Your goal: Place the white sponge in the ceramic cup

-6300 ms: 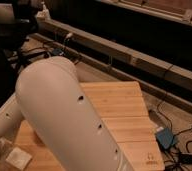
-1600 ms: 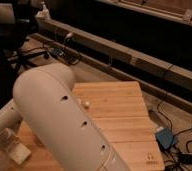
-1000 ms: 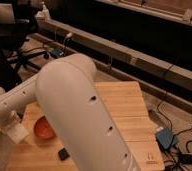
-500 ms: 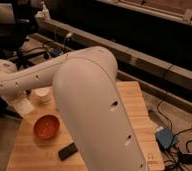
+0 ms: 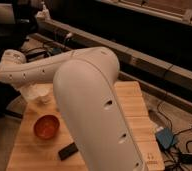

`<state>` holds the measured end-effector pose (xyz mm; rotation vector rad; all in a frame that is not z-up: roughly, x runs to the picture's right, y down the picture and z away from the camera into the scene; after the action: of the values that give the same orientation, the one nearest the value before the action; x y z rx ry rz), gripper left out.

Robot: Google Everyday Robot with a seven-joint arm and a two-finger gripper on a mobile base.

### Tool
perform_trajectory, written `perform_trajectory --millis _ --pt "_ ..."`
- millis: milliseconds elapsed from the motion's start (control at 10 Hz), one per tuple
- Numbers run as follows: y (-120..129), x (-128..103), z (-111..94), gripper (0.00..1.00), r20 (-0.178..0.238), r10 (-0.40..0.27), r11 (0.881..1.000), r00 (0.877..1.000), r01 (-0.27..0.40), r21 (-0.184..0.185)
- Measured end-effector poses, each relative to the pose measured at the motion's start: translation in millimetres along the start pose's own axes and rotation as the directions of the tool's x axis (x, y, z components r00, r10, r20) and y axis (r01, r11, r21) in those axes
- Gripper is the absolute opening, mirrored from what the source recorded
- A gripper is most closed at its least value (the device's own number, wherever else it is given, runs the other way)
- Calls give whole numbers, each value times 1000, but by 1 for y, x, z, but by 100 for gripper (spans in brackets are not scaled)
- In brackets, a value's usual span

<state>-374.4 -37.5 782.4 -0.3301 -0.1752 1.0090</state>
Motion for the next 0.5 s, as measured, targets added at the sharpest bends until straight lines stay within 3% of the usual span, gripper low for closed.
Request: perform_trajectory --millis 500 --pt "-42 -19 24 45 27 41 997 999 -43 59"
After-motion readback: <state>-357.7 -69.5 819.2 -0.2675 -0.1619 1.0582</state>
